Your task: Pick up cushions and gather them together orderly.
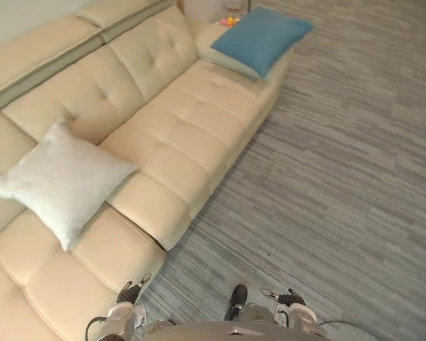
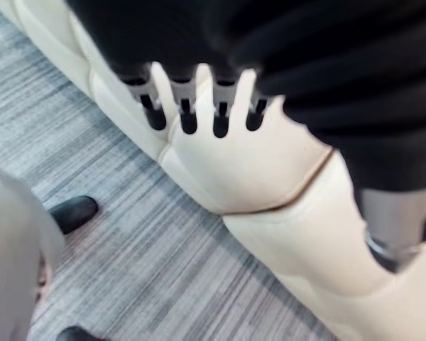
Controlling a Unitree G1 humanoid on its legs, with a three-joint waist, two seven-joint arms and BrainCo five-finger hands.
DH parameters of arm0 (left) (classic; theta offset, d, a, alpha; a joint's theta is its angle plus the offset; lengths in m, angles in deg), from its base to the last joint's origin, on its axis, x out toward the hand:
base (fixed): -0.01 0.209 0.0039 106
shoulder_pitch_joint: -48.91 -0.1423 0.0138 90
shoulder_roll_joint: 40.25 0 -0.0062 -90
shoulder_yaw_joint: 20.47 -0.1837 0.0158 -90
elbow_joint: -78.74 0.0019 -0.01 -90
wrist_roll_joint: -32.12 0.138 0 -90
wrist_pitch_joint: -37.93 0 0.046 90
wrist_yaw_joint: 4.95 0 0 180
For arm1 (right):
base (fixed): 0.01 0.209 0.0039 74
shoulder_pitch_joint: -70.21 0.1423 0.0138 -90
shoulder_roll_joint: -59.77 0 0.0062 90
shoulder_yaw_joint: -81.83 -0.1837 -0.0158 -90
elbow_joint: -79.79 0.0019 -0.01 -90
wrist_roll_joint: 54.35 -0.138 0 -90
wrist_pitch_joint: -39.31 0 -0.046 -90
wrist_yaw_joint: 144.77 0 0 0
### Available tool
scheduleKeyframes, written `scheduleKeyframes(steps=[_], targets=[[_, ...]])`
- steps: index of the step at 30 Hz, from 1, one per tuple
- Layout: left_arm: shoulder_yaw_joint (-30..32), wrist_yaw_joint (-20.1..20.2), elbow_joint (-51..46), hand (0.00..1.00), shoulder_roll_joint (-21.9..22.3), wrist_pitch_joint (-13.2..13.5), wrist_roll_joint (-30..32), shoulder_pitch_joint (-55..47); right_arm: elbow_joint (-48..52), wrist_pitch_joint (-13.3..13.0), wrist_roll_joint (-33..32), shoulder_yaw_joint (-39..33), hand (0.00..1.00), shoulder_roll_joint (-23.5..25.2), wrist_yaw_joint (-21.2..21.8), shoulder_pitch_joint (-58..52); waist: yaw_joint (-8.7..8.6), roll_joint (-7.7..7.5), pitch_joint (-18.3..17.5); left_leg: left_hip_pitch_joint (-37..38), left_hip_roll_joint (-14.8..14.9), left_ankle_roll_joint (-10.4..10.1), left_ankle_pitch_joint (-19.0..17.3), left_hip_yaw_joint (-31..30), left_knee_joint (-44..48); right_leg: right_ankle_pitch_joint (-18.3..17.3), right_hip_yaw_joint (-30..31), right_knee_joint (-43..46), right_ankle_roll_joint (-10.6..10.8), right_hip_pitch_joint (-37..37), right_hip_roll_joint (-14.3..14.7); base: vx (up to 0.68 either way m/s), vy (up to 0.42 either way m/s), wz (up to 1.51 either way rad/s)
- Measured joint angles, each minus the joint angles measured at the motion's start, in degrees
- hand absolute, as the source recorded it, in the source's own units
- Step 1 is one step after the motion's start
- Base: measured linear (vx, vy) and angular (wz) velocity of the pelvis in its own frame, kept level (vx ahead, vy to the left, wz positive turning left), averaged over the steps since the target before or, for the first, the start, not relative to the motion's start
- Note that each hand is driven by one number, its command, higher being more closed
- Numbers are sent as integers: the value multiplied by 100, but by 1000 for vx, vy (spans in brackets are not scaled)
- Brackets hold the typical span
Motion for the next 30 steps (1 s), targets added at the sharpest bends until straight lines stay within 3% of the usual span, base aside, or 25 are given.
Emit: scheduleKeyframes(steps=[1, 2, 3, 4, 6, 7, 11, 16, 17, 19, 20, 21, 22, 24, 25, 26, 27, 29, 30], targets=[[-19, 13, 1, 0, 26, -7, 0, -48, 0, 0, 0, 24, 0, -14, -7, -4, 24, 19, 12, -90, 352, -65, -133, 15, 796, -182, 181, 104, -20, 15, 111, 0, -94, -79], [-35, 16, 1, 0, 29, -9, 0, -60, 1, -1, 0, 31, 0, -4, -8, -20, 45, 6, 14, -137, 494, -42, -144, 5, 1141, -240, 263, 149, -28, 48, 148, 21, -142, -75], [-90, 21, -2, 0, 51, -10, 0, -139, 5, -7, -10, 33, 0, -10, -14, -51, 53, 7, 16, -221, 738, 47, -124, -12, 1707, -321, 382, 191, -55, 116, 234, 50, -153, -67], [-125, 33, -16, 0, 83, -9, -8, -135, 4, -5, -21, 51, 0, -12, -34, -85, 63, 30, 20, -412, 1023, 285, 0, -202, 2435, -424, 587, 257, -119, 185, 358, 69, -140, -63], [-126, 35, -23, 0, 97, -4, -7, -128, 4, -5, -28, 91, 0, -39, -38, -84, 86, -11, 46, -623, 1022, 419, -25, -642, 2816, -460, 761, 290, -147, 190, 399, 90, -54, -64], [-119, 33, -83, 0, 113, 1, -10, -126, -17, -2, -39, 201, 0, -135, -40, 7, 122, -7, 63, -901, 546, 286, -450, -1507, 2950, -483, 1154, 302, -199, 203, 409, 121, -4, -79], [-75, 30, -299, 0, 199, 35, -20, -143, -52, -1, -43, 230, 0, -169, -54, -12, 266, 51, 191, -1466, -276, 324, -833, -2368, 2580, -561, 1834, 295, -220, 408, 410, 89, 53, -92], [104, 28, -467, 0, 301, 54, -14, -121, 303, -18, -99, 243, 0, -6, -167, -211, 361, 85, 211, -2010, -488, 260, -540, -2841, 1006, -666, 2356, 252, -60, 491, 431, 127, 178, -94], [193, 21, -458, 0, 358, 54, -11, -116, 408, -8, -109, 242, 0, 50, -162, -322, 407, 119, 192, -2020, -460, 205, -308, -2937, 831, -706, 2666, 127, -1, 491, 538, 213, 209, -122], [265, 14, -432, 0, 416, 53, -10, -117, 468, -8, -109, 246, 0, 40, -172, -280, 472, 228, 141, -2117, -444, 223, -237, -2918, 857, -771, 2815, 416, 94, 377, 632, 233, 174, -92], [283, 18, -461, 0, 381, 61, -12, -116, 456, -3, -118, 238, 0, 119, -184, -276, 465, 136, 155, -2126, -484, 226, -237, -2854, 901, -973, 2831, 1062, 186, 191, 564, 334, 205, -55], [281, 20, -485, 0, 259, 65, -18, -120, 445, 7, -146, 230, 0, 253, -223, -329, 459, -106, 107, -2085, -683, 288, -271, -2764, 1006, -1447, 2915, 1522, 311, 313, 408, 336, 180, -39], [280, 20, -506, 0, 234, 64, -21, -128, 446, 8, -143, 233, 0, 308, -227, -350, 478, -183, 62, -2117, -755, 355, -311, -2710, 1091, -1644, 2913, 1594, 349, 368, 322, 310, 124, -29], [271, 13, -574, 0, 228, 65, -24, -133, 441, 7, -141, 196, 0, 348, -222, -351, 622, -374, -44, -2101, -922, 607, -473, -2447, 1349, -2154, 2990, 1975, 643, 300, 69, 214, 77, -50], [271, 4, -562, 0, 235, 62, -24, -132, 451, 0, -136, 181, 0, 354, -211, -318, 628, -358, -37, -2029, -965, 647, -497, -2395, 1355, -2223, 3028, 2240, 746, 215, 30, 196, 68, -51], [254, -2, -552, 0, 231, 53, -22, -142, 469, -11, -128, 184, 0, 354, -172, -267, 566, -325, -29, -1870, -1006, 711, -548, -2294, 1341, -2234, 3069, 2816, 791, 26, -38, 313, 91, -61], [208, -12, -515, 0, 236, 1, -23, -183, 501, -12, -92, 184, 0, 336, -146, -212, 538, -297, -18, -1450, -1047, 779, -703, -2085, 1285, -1856, 2995, 4197, 965, -517, -180, 333, 92, -58], [113, -19, -515, 0, 205, -2, -25, -189, 498, -18, -89, 183, 0, 315, -143, -175, 496, -267, 4, -1164, -1073, 792, -781, -2054, 1166, -1679, 2735, 4800, 825, -703, -320, 320, 35, -33], [-44, -19, -494, 0, 163, -5, -27, -204, 487, -18, -87, 190, 0, 290, -143, -157, 395, -248, 51, -827, -1062, 790, -857, -2071, 1029, -1765, 2251, 5073, 643, -811, -484, 353, -28, -15]])
